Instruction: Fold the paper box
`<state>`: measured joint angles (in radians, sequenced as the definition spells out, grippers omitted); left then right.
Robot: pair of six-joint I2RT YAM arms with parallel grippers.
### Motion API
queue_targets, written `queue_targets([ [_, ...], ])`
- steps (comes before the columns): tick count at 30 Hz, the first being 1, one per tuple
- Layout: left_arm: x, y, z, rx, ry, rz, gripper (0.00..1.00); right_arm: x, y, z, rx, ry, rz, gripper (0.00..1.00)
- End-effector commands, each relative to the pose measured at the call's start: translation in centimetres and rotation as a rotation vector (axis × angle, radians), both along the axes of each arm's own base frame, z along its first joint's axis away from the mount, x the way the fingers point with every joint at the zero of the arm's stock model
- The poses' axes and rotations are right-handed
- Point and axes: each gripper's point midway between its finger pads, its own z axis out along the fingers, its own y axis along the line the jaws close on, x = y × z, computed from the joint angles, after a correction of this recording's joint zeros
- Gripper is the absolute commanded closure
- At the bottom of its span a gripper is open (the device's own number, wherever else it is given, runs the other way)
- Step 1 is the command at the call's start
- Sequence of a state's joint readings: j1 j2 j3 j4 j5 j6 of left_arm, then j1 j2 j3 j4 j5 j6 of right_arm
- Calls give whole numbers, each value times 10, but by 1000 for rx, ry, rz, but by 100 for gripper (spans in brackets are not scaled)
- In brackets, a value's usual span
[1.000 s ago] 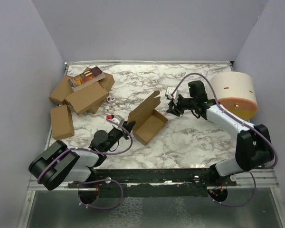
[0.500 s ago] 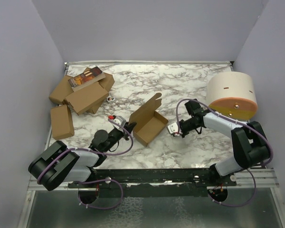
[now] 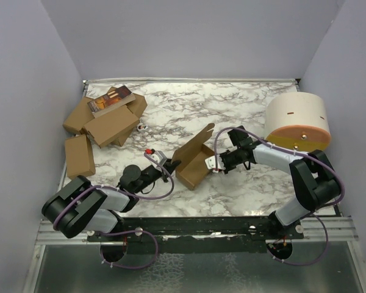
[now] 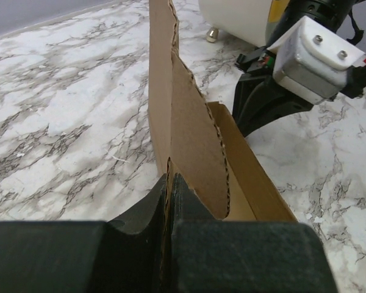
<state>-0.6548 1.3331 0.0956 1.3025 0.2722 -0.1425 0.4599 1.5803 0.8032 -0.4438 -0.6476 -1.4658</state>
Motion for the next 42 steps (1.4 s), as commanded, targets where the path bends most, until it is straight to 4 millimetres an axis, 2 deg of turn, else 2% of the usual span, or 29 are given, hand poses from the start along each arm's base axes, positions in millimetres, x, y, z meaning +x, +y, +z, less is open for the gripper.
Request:
queue_targets([
  [1, -15, -19, 11, -28, -32, -145, 100, 32, 8, 15, 14, -95, -85, 99],
  [10, -10, -17, 10, -27, -23, -124, 100, 19, 5, 15, 4, -81, -34, 99],
  [14, 8, -3, 5, -15, 3, 5, 100, -4, -5, 13, -32, -14, 62, 99],
  [19, 23, 14, 3, 10, 13, 136, 100, -21, -26, 39, 64, 34, 93, 98],
  [23, 25, 15, 9, 11, -9, 143, 100, -25, -30, 59, 132, 41, 102, 98],
  [29, 24, 10, 10, 13, -17, 113, 100, -33, -28, 48, 150, 92, 123, 97],
  [35, 20, -1, 12, 5, -25, 47, 100, -23, -27, 31, 112, 97, 97, 99],
  [38, 16, -8, 11, 5, -28, 1, 100, -14, -25, 17, 43, 85, 86, 99],
  [42, 4, -21, 10, 5, -22, -107, 100, 19, -21, 3, -71, 33, -4, 99],
])
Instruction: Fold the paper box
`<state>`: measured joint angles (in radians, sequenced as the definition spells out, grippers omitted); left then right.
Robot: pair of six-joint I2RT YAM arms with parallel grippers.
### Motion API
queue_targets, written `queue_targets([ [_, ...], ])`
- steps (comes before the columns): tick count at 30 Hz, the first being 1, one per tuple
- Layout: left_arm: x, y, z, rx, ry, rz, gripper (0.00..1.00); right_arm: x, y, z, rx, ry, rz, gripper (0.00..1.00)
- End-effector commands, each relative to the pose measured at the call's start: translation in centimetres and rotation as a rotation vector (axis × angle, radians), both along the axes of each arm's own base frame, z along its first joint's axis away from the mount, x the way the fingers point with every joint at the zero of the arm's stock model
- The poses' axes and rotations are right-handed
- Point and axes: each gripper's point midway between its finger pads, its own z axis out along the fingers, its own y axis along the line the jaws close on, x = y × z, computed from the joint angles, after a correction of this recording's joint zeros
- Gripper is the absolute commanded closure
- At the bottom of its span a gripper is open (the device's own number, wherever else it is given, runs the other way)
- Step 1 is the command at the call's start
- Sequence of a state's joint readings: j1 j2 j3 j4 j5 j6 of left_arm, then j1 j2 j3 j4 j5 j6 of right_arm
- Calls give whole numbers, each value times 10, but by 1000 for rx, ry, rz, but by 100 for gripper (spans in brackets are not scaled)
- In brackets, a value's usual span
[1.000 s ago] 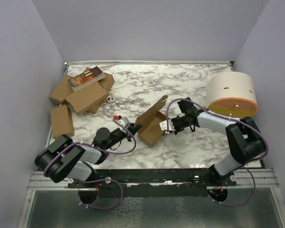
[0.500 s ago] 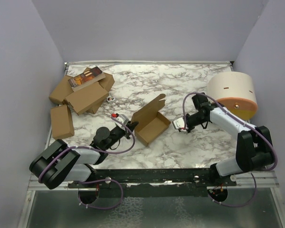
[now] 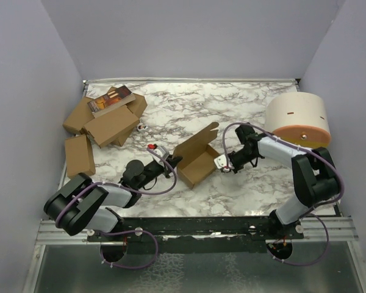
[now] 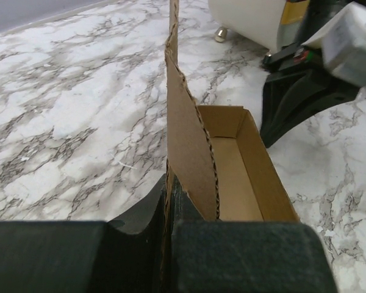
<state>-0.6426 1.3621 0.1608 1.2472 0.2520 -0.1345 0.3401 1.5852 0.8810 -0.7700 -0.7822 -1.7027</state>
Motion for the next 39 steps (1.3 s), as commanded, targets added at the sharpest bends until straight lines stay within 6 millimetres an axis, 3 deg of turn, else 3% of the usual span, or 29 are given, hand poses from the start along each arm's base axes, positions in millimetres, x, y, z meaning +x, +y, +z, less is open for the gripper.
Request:
queue_targets([
  [1, -16, -21, 7, -10, -24, -170, 100, 50, 7, -10, -127, -114, -116, 99],
  [4, -25, -31, 1, -9, 9, -255, 100, 75, 13, -1, -128, -193, -178, 99],
  [7, -27, -38, -4, -15, 42, -297, 100, 80, 15, 3, -122, -223, -195, 99],
  [10, -23, -38, -5, -23, 51, -280, 100, 68, 14, -1, -118, -207, -159, 99],
  [14, -5, -31, -5, -13, 60, -182, 100, 29, 14, 4, -65, -131, -40, 94],
  [18, 14, -20, -5, 16, 58, -66, 100, 11, 7, 35, 44, -104, 3, 84],
  [26, 38, -16, 2, 36, 33, 9, 91, 8, -2, 93, 247, -69, -63, 69],
  [31, 49, -17, 5, 24, 39, 18, 77, 16, 12, 132, 388, 38, -159, 61],
  [32, 57, -14, 7, 1, 67, 46, 66, 16, 17, 140, 434, 81, -171, 59],
  [39, 65, 2, 10, -61, 177, 118, 47, 24, 16, 131, 420, 136, -247, 58],
])
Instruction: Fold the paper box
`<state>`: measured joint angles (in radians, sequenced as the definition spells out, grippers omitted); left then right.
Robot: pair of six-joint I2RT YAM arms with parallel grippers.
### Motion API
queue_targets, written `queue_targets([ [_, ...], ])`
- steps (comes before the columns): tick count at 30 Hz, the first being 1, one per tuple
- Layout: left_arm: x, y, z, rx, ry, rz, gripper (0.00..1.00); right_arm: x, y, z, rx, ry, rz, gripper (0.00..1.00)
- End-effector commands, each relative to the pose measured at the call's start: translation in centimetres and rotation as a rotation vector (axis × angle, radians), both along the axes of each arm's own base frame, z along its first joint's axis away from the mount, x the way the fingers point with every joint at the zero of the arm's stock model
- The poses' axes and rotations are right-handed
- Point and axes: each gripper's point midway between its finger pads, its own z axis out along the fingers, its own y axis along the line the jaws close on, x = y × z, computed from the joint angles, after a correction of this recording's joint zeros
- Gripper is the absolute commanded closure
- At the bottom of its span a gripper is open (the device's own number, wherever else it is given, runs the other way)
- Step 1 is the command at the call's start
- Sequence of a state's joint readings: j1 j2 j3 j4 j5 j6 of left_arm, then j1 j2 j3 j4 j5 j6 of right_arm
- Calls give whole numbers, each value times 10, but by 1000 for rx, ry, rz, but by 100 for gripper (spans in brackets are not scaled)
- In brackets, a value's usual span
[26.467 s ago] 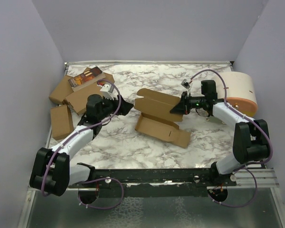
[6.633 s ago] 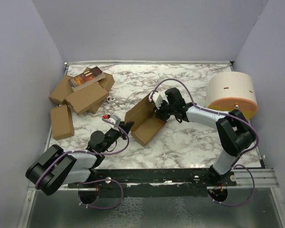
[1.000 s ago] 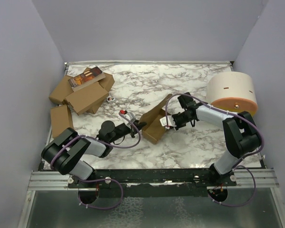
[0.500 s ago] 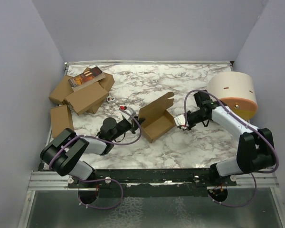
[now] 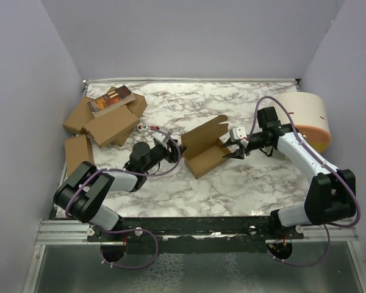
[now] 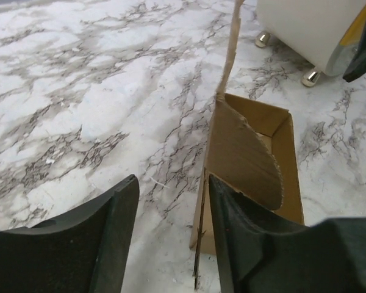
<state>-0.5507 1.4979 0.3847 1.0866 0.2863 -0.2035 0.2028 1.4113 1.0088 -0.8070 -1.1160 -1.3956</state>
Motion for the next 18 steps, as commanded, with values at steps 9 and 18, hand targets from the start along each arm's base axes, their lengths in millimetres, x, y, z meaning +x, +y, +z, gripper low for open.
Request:
queue_targets([
  [9, -4, 30, 36, -166, 128, 59, 41, 11, 4, 10, 49, 94, -81, 57],
  [18, 2, 60, 63, -196, 141, 160, 39, 10, 5, 13, 58, 99, -82, 57],
])
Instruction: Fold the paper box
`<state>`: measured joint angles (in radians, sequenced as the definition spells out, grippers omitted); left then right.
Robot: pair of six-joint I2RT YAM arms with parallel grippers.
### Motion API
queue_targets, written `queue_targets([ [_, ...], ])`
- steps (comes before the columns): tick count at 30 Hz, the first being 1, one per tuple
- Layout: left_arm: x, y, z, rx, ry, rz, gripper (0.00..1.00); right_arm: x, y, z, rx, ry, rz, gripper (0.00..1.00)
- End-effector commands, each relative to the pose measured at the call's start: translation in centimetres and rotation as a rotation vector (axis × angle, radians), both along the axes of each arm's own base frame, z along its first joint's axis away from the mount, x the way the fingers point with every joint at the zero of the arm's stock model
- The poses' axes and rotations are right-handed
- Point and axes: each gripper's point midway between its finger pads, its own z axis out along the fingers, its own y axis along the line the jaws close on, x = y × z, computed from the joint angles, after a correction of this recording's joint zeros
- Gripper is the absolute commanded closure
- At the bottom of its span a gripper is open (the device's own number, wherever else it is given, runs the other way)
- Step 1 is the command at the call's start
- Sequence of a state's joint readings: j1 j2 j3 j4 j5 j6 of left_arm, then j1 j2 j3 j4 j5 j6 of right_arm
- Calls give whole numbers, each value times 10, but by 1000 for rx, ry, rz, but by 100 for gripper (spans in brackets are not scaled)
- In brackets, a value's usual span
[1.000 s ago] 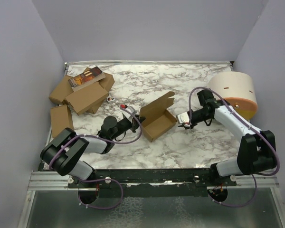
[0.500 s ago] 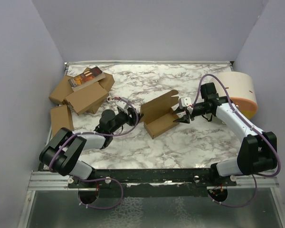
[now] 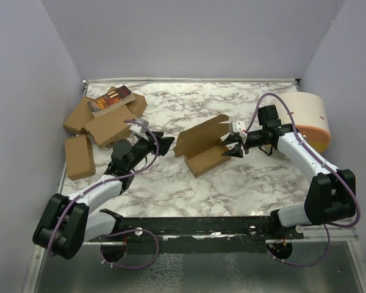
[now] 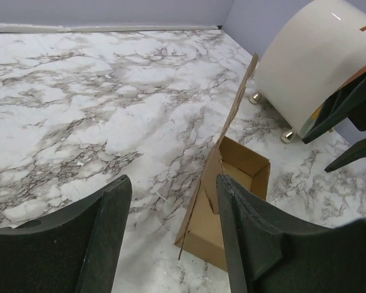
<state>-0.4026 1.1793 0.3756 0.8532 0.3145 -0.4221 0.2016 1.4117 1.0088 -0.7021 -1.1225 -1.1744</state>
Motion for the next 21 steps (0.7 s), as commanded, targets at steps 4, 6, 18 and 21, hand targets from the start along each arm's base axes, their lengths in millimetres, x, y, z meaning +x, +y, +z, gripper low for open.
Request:
queue_targets([
  [4, 14, 34, -1, 14, 128, 157, 34, 2, 2, 6, 28, -4, -1, 57],
  [6, 22, 48, -11, 26, 184, 232, 30, 2, 1, 7, 27, -1, -5, 57],
  [18, 57, 79, -51, -115, 440, 478, 33, 3, 0, 6, 28, 4, -11, 57],
  [21, 73, 96, -63, -224, 550, 657, 38, 3, 0, 6, 27, 9, -10, 57],
])
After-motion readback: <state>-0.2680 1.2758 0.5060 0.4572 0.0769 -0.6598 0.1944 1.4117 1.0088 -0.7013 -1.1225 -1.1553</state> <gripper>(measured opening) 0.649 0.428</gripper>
